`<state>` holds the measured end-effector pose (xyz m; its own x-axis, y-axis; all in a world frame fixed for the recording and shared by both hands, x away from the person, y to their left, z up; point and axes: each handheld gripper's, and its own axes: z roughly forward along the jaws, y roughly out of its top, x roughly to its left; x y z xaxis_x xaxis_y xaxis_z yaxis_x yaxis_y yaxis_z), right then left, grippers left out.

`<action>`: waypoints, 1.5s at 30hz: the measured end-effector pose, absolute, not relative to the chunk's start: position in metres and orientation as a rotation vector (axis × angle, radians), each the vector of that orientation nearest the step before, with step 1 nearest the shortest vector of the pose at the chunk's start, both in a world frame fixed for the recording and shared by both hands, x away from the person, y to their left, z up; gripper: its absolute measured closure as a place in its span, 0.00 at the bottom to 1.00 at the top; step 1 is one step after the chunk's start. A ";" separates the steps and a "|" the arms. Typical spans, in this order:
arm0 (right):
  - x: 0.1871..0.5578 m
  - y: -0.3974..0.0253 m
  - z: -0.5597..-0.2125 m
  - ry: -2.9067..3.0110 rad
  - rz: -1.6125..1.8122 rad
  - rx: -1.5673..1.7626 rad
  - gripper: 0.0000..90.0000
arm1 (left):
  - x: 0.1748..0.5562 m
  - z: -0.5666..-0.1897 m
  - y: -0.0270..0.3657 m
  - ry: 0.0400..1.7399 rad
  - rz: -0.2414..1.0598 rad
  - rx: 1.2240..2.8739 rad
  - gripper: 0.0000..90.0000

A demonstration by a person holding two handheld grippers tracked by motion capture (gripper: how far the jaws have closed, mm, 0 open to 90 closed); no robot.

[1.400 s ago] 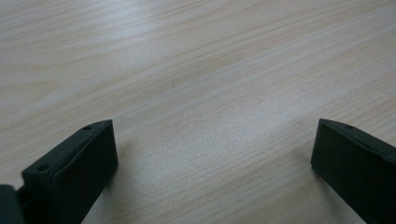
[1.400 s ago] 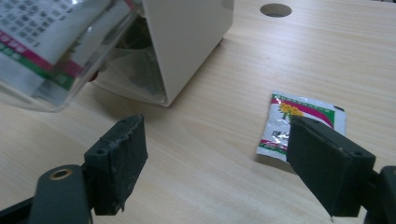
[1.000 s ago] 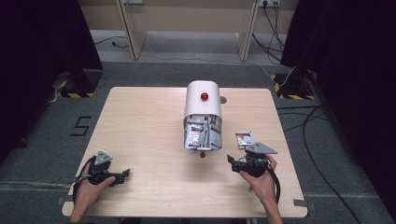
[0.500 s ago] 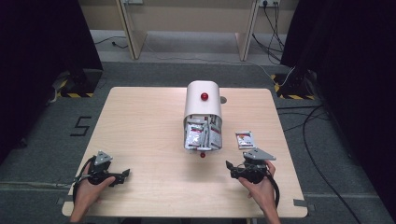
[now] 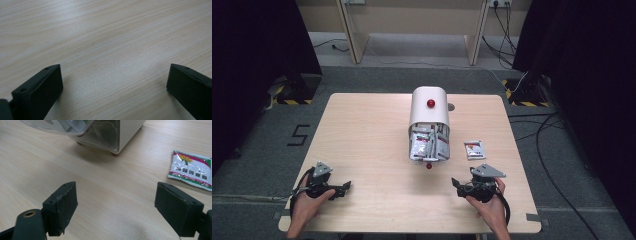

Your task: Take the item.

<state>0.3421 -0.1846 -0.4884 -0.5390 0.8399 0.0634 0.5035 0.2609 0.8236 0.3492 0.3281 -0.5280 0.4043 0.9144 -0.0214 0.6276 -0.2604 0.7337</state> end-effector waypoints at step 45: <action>0.302 -0.192 -0.516 2.151 1.171 1.260 0.18 | 0.349 -0.528 0.328 1.310 0.547 1.993 0.00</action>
<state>0.3016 -0.1918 -0.5158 -0.5229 0.8487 0.0795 0.5272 0.2487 0.8125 0.3489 0.3283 -0.5280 0.4050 0.9141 -0.0209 0.6278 -0.2614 0.7332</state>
